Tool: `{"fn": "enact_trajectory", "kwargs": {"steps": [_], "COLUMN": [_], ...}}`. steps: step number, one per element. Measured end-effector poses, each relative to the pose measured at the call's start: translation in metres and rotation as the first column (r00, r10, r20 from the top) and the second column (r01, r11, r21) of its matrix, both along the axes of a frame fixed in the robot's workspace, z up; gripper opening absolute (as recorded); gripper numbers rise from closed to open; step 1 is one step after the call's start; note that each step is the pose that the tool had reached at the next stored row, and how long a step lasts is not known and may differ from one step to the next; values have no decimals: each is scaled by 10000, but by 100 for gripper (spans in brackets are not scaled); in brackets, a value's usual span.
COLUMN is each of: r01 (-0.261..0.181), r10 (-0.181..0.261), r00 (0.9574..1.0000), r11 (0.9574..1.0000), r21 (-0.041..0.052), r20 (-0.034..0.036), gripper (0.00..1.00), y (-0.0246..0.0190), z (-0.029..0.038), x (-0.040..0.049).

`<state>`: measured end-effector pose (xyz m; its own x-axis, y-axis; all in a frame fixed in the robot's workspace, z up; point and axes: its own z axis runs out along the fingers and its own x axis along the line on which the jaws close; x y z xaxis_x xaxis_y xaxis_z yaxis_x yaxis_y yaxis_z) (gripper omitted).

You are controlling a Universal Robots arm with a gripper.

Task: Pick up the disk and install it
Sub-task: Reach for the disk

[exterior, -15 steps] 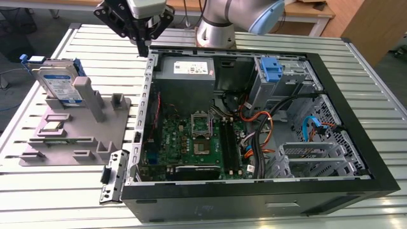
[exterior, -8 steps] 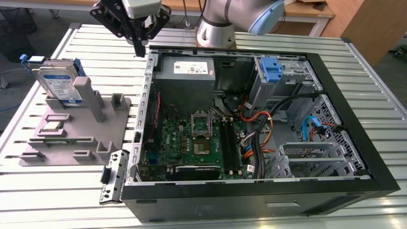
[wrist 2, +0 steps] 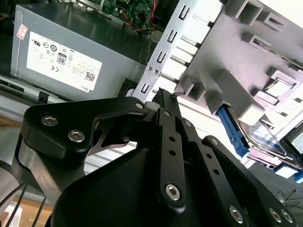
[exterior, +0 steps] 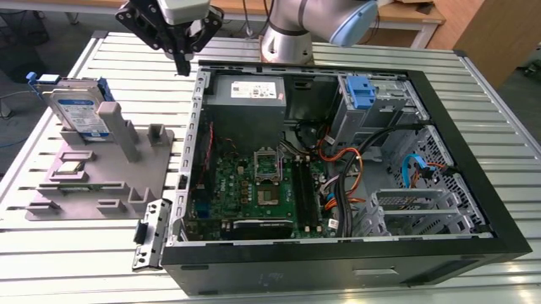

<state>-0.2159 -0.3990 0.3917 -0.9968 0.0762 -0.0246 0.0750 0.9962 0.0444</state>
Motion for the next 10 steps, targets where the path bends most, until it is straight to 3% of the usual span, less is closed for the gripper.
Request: {"fn": "enact_trajectory", "kwargs": {"steps": [10], "r01": [0], "r10": [0], "r00": [10000], "r11": [10000], "r21": [0], "r20": [1], "gripper": [10], "y": [0], "z": [-11], "x": [-252]}}
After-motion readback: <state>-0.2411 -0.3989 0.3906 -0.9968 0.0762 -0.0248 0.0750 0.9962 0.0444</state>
